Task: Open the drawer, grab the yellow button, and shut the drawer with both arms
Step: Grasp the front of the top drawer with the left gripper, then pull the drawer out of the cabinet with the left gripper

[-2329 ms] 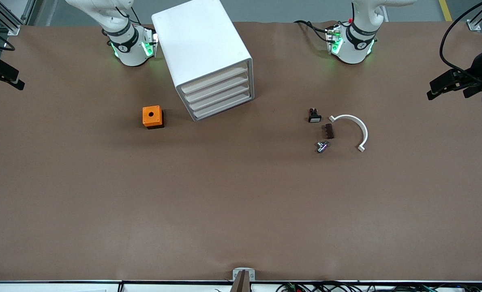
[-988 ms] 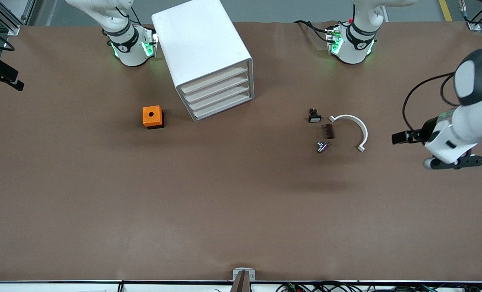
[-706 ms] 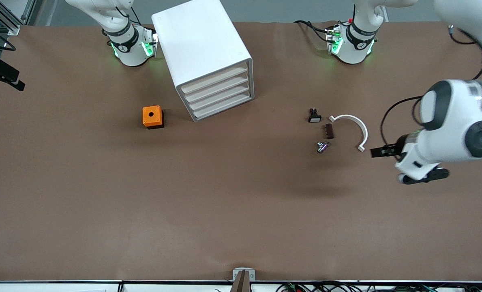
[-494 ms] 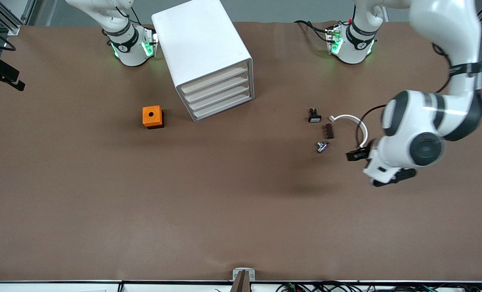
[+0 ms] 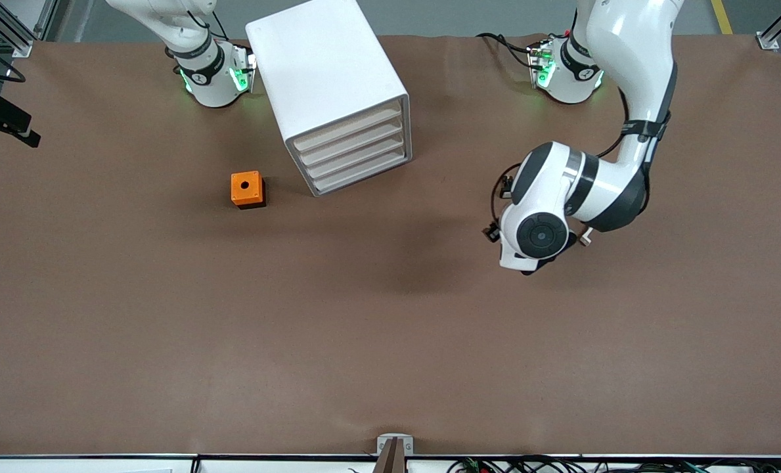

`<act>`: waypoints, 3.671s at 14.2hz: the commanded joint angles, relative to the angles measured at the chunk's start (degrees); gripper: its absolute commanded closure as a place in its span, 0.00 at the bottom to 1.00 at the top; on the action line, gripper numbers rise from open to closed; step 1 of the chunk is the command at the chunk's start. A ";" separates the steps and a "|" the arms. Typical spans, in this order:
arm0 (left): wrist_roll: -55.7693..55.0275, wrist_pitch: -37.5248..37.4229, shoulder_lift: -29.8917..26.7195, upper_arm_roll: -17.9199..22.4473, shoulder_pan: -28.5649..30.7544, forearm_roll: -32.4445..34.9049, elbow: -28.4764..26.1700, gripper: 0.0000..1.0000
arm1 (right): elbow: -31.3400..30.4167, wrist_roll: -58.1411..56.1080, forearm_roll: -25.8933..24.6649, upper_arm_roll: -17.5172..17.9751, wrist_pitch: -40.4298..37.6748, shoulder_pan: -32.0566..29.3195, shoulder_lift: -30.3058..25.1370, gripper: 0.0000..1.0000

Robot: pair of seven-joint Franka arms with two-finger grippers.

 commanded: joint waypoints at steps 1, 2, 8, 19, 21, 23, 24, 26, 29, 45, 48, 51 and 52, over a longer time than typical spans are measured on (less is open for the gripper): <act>-9.85 -2.43 2.72 0.13 0.88 -9.17 3.31 0.00 | -0.23 0.24 0.02 0.03 0.13 0.04 -0.76 0.00; -13.72 -2.43 3.34 0.13 0.88 -12.34 3.31 0.00 | -0.23 0.24 0.02 0.03 0.05 0.04 -0.76 0.00; -32.02 -4.44 6.68 0.13 1.58 -29.84 4.01 0.00 | -0.23 0.24 0.02 -0.06 0.05 -0.05 -0.76 0.00; -60.42 -10.25 9.94 -1.53 0.88 -47.25 3.83 0.00 | -0.32 0.24 0.02 -0.24 -0.13 -0.05 -0.76 0.00; -63.32 -11.13 11.25 -2.50 0.97 -49.36 3.75 0.00 | -0.31 0.24 0.02 -0.24 -0.13 -0.05 -0.76 0.00; -65.35 -11.13 12.05 -3.20 0.79 -51.38 3.83 0.00 | -0.32 0.15 0.02 -0.24 -0.22 -0.05 -0.76 0.00; -65.44 -11.13 12.22 -3.64 0.79 -52.00 3.83 0.00 | -0.32 0.15 0.02 -0.24 -0.22 -0.05 -0.67 0.00; -65.62 -11.13 12.31 -4.00 -0.43 -52.27 3.66 0.24 | -0.23 0.15 -0.07 -0.24 -0.31 -0.05 -0.67 0.00; -65.62 -11.13 12.22 -4.00 -2.01 -52.36 3.48 0.40 | 0.21 0.15 -0.69 -0.24 -0.83 -0.05 -0.58 0.00; -65.79 -11.75 11.61 -7.51 -9.40 -53.50 -2.93 0.46 | -0.14 0.32 0.89 -0.15 0.05 0.04 -0.85 0.00; -65.79 -11.75 11.61 -7.43 -9.32 -53.50 -2.85 0.57 | -0.05 0.24 0.89 -0.15 0.05 0.04 -0.76 0.00; -65.71 -11.66 11.78 -6.99 -8.88 -53.07 -2.58 0.65 | -0.05 0.24 0.89 -0.06 0.05 0.04 -0.76 0.00; -65.79 -11.66 11.78 -6.90 -8.61 -52.97 -2.50 0.68 | 0.04 0.24 0.89 -0.06 0.13 0.04 -0.67 0.00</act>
